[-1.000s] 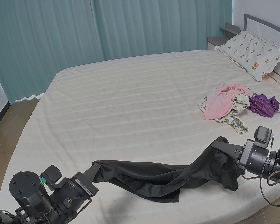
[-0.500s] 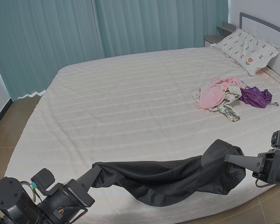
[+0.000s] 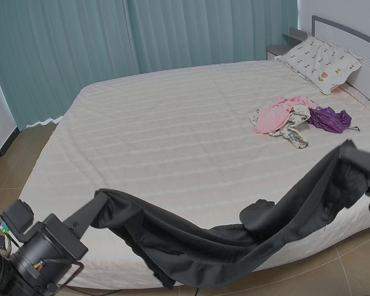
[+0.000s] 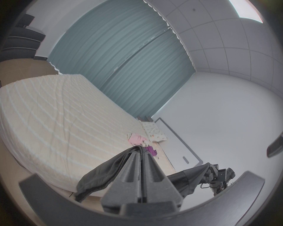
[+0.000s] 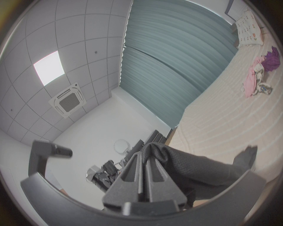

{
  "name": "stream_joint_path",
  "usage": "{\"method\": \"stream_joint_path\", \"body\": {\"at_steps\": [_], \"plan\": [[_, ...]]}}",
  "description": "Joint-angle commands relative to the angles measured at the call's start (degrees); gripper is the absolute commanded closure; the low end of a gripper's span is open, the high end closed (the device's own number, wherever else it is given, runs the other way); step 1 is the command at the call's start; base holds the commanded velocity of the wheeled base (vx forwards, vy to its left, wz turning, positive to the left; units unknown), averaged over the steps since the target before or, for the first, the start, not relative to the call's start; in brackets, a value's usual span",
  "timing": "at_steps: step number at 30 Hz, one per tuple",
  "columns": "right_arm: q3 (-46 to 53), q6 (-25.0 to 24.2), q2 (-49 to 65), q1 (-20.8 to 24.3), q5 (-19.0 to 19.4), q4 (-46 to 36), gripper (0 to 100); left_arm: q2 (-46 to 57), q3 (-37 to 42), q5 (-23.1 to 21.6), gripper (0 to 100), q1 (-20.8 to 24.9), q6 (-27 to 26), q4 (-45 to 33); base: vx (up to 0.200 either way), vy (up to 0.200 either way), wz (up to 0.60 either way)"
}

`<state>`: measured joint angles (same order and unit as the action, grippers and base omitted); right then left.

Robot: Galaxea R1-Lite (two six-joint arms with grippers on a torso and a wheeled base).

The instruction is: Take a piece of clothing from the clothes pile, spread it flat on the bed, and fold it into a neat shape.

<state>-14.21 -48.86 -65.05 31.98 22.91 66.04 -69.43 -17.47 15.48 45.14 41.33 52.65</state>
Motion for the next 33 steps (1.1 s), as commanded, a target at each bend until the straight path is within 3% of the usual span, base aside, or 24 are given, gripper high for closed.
{"method": "stream_joint_path", "body": {"at_steps": [1,5,9,16,19,33], "plan": [[-26.0,-5.0,5.8,-11.2,0.3,-20.5,100,4.5,-11.7,1.0,100,-7.4,0.0,-7.7,0.0,0.0,0.0],[-34.3,-6.3,-1.7,-17.9,0.4,-22.4,100,1.0,-15.1,0.5,100,-11.2,0.2,-11.2,0.0,0.0,0.0],[-39.3,-6.2,-10.9,-21.0,-0.4,-22.3,100,-2.9,-16.1,0.2,100,-13.2,0.2,-11.2,0.0,0.0,0.0],[-43.6,-3.9,-23.7,-21.7,-5.9,-20.4,100,-10.7,-17.2,-0.9,100,-14.6,0.7,-10.9,0.0,0.0,0.0],[-43.9,-3.3,-26.6,-22.2,-6.2,-18.3,100,-12.8,-18.1,-2.9,100,-15.4,0.7,-11.0,0.0,0.0,0.0],[-48.6,1.2,-34.0,-23.0,-6.7,-17.2,100,-24.3,-25.2,-5.9,100,-21.4,0.9,-11.0,0.2,0.0,0.0]]}}
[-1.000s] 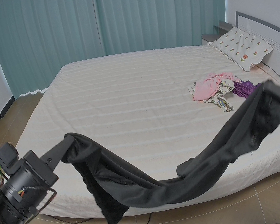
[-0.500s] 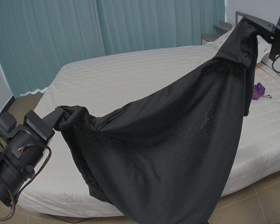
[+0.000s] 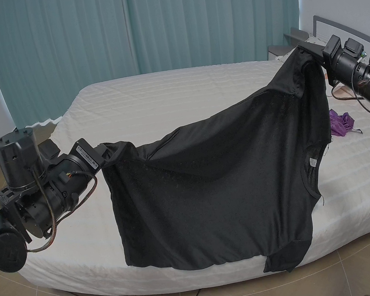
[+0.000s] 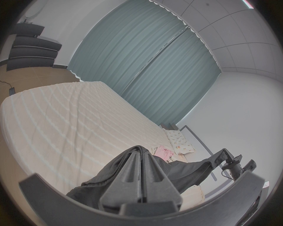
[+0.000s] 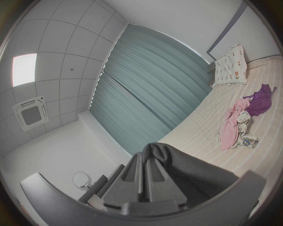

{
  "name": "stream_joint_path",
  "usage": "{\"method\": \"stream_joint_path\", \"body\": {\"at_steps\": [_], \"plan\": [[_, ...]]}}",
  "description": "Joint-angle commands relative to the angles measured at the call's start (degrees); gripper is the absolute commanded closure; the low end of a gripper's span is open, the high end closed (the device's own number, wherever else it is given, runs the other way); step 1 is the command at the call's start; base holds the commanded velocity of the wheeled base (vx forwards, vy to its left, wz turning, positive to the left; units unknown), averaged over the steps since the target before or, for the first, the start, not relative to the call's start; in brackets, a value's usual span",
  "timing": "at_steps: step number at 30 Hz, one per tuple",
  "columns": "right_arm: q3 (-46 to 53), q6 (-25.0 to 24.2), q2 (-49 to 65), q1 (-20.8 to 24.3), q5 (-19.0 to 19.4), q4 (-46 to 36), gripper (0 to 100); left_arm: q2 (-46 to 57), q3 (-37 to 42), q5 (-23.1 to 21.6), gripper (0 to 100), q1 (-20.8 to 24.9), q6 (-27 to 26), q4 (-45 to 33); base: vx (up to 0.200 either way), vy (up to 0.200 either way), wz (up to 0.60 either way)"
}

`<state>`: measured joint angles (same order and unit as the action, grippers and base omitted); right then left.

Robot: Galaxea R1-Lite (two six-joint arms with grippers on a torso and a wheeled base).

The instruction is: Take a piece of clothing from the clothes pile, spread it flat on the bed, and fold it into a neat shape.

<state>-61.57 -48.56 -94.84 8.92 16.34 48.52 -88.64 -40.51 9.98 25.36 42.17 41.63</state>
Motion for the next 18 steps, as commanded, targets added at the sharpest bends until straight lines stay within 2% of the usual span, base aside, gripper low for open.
{"method": "stream_joint_path", "body": {"at_steps": [1,4,18], "plan": [[-1.8,1.1,-5.4,0.0,-1.2,1.1,100,-6.6,-3.3,-0.5,100,-2.2,0.0,0.0,0.2,0.0,0.0],[-3.1,1.4,-8.1,0.1,-3.6,2.6,100,-9.7,-5.3,-0.9,100,-3.5,0.0,0.0,0.2,0.0,0.0],[-5.5,1.4,-18.1,0.7,-7.5,5.0,100,-22.9,-13.7,-1.7,100,-5.2,0.5,0.0,0.2,0.0,0.0]]}}
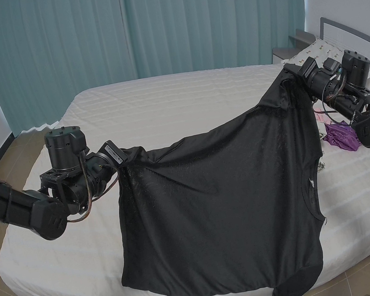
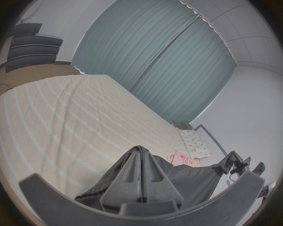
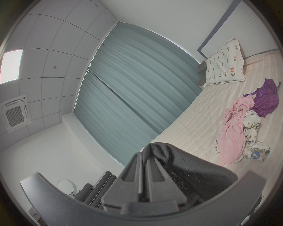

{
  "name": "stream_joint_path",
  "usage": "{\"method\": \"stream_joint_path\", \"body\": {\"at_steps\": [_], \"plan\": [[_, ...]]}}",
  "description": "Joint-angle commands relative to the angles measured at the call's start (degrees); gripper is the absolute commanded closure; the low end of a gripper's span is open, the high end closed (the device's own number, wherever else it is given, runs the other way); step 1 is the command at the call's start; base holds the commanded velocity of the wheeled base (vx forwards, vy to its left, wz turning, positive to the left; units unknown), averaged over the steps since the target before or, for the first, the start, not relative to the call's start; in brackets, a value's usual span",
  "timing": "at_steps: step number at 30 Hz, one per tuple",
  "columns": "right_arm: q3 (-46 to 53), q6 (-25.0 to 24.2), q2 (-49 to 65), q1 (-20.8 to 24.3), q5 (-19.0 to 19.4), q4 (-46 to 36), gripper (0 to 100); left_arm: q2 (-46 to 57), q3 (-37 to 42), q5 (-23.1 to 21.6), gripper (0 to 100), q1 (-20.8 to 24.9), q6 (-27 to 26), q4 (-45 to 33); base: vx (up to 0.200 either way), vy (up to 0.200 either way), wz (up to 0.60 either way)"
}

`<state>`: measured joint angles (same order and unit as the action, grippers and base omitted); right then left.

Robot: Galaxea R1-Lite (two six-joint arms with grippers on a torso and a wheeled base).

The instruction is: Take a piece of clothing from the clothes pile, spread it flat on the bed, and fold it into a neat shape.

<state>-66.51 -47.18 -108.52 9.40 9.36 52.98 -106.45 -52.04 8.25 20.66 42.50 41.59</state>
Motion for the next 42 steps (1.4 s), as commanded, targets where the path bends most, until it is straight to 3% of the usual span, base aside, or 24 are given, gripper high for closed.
{"method": "stream_joint_path", "body": {"at_steps": [1,7,8,11,12,18,23,27,32,36,38,42], "plan": [[-0.6,0.1,-7.3,0.4,-1.8,2.3,100,-8.2,-4.5,0.0,100,-1.4,2.8,0.0,0.2,0.0,0.0],[-1.8,0.0,-13.6,1.0,-3.4,3.2,100,-15.4,-6.5,0.0,100,-2.1,4.7,0.1,0.1,0.0,0.0],[-2.5,0.0,-15.1,1.1,-4.2,3.2,0,-16.2,-6.8,-0.1,100,-2.1,4.8,0.2,0.0,0.0,0.0],[-3.9,0.0,-18.3,1.7,-6.5,3.3,0,-18.6,-7.9,0.0,100,-2.4,5.1,0.1,0.0,0.0,0.0],[-4.9,-0.2,-20.5,2.2,-7.8,3.9,0,-20.6,-9.0,-0.1,0,-2.6,5.6,0.1,0.0,0.0,0.0],[-6.8,0.2,-26.0,2.0,-12.6,5.5,0,-27.9,-15.8,3.3,0,-3.6,6.4,0.0,0.0,0.0,0.0],[-7.0,0.2,-26.4,-0.4,-13.0,4.7,0,-28.8,-17.4,5.4,0,-4.7,6.4,0.0,0.0,0.0,0.0],[-4.3,4.3,-28.1,-1.6,-13.1,3.8,0,-27.5,-16.0,5.4,0,-5.3,6.4,-0.2,0.0,0.0,0.0],[1.7,4.4,-24.1,-1.8,-12.1,3.5,0,-22.4,-9.4,4.4,0,-5.5,6.5,-0.1,0.0,0.0,0.0],[9.2,4.3,-19.7,-1.9,-10.3,3.5,0,-16.3,-1.0,0.8,0,-5.5,6.6,0.6,0.0,0.0,0.0],[16.6,4.2,-16.6,-2.0,-10.2,4.2,0,-11.3,7.0,-3.3,0,-5.5,6.7,1.6,0.0,0.0,0.0],[25.4,1.5,-12.8,-2.0,-10.2,6.1,0,-6.5,17.4,-5.9,0,-5.2,6.6,3.9,0.0,0.0,0.0]]}}
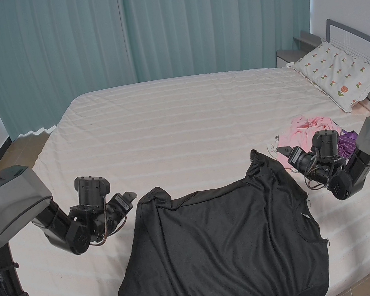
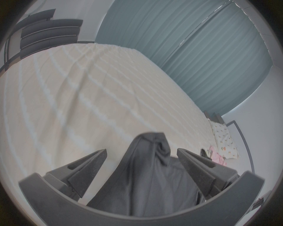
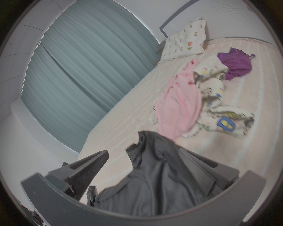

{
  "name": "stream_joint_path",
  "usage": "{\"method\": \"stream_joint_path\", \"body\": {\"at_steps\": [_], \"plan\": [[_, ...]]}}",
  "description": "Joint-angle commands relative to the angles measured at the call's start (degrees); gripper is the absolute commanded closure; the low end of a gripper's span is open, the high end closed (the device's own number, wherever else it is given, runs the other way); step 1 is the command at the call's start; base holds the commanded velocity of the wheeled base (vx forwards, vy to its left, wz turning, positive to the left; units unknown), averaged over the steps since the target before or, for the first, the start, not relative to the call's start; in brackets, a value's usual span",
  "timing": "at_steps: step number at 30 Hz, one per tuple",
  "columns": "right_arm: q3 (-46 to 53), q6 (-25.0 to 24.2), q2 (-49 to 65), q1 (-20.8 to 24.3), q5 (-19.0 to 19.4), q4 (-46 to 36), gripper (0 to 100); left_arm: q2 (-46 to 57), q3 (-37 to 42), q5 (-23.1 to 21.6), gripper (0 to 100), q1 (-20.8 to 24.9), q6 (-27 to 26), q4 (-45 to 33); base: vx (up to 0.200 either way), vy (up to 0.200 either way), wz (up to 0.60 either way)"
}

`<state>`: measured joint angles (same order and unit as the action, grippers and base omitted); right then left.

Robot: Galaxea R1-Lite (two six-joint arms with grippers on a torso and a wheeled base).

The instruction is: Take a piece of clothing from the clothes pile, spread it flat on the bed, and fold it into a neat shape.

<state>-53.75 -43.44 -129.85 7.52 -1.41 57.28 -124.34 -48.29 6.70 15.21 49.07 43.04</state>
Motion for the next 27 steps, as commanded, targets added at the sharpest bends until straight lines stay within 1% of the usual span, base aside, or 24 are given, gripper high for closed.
{"method": "stream_joint_path", "body": {"at_steps": [1,3,4,7,10,11,14,15,18,19,27], "plan": [[15.1,-3.3,9.7,-0.1,0.5,2.6,0,12.3,16.8,-4.3,0,0.3,0.0,3.5,0.0,0.0,0.0],[17.0,-3.9,10.5,-0.1,0.5,2.9,0,12.6,18.4,-4.3,0,0.4,0.1,4.2,0.0,0.0,0.0],[21.3,-5.2,12.0,-0.1,0.6,3.8,0,13.8,22.8,-4.5,0,0.7,0.2,6.8,0.0,0.0,0.0],[26.5,-8.3,13.3,0.4,0.5,4.8,0,14.0,27.5,-4.4,0,1.6,1.3,10.0,0.0,0.0,0.0],[30.0,-10.2,14.0,0.8,0.5,5.3,0,13.8,29.9,-4.5,0,2.3,2.2,11.9,0.0,0.0,0.0],[33.0,-11.3,14.5,1.3,0.6,6.1,0,13.8,31.0,-4.5,0,2.8,3.2,13.0,-0.2,0.0,0.0],[36.0,-12.7,14.3,1.5,0.7,8.1,0,13.7,32.2,-4.6,0,3.2,4.7,13.5,-0.2,0.0,0.0],[37.3,-13.5,13.8,1.6,1.2,10.0,0,13.5,32.9,-4.7,0,3.7,5.1,13.5,-0.2,0.0,0.0],[38.2,-13.6,13.3,1.6,1.9,12.0,0,12.5,33.4,-4.7,0,4.2,5.1,13.5,-0.2,0.0,0.0],[38.7,-13.6,13.3,1.6,2.2,12.5,0,10.6,33.5,-4.6,0,4.4,5.0,13.6,-0.2,0.0,0.0],[39.1,-13.7,13.3,1.6,2.2,12.5,0,6.0,32.9,-4.6,0,4.4,5.0,13.7,-0.2,0.0,0.0]]}}
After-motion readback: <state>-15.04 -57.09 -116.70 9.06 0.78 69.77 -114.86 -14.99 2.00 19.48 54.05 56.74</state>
